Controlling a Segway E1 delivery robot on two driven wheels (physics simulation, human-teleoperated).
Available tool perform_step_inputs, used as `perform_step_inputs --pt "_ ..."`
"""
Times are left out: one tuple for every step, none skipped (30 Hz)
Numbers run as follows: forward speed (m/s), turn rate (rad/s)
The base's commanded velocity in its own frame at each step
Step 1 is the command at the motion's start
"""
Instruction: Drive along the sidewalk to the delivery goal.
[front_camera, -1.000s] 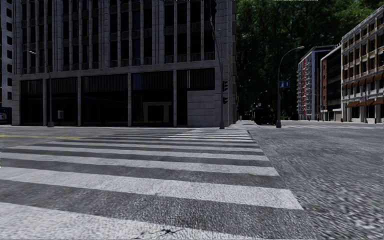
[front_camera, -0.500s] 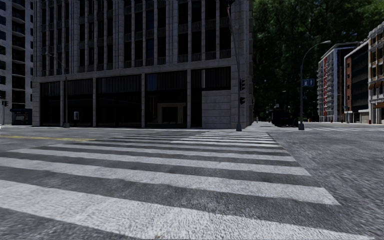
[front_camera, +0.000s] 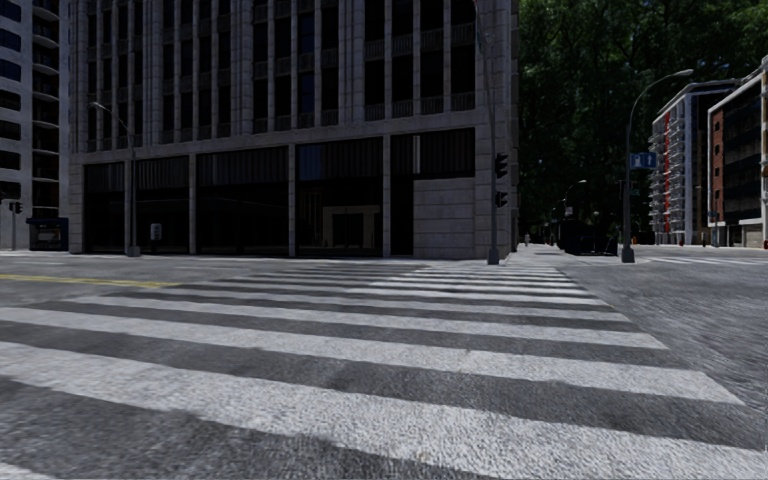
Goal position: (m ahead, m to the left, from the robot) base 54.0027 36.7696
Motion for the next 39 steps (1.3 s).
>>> perform_step_inputs --pt "1.96 0.18" --pt "1.96 0.18" --pt "1.96 0.19" --pt "1.96 0.20" --pt "1.96 0.25" --pt "1.96 0.32" --pt "1.96 0.32" --pt "1.96 0.35" --pt "1.96 0.37" --pt "1.96 0.38" --pt "1.96 0.38" --pt "1.96 0.38" --pt "1.96 0.38" --pt "1.96 0.38" --pt "1.96 0.38" --pt "1.96 0.39" --pt "1.96 0.39" --pt "1.96 0.39" --pt "1.96 0.39" --pt "1.96 0.39" --pt "1.96 0.39" --pt "1.96 0.39" --pt "1.96 0.39" --pt "1.96 0.39" --pt "1.96 0.39" --pt "1.96 0.39" --pt "1.96 0.39" --pt "1.96 0.39" --pt "1.96 0.39" --pt "1.96 0.39" --pt "1.96 0.39" --pt "1.96 0.39" --pt "1.96 0.39" --pt "1.96 0.39" --pt "1.96 0.39" --pt "1.96 0.39" --pt "1.96 0.39" --pt "1.96 0.39" --pt "1.96 0.39"
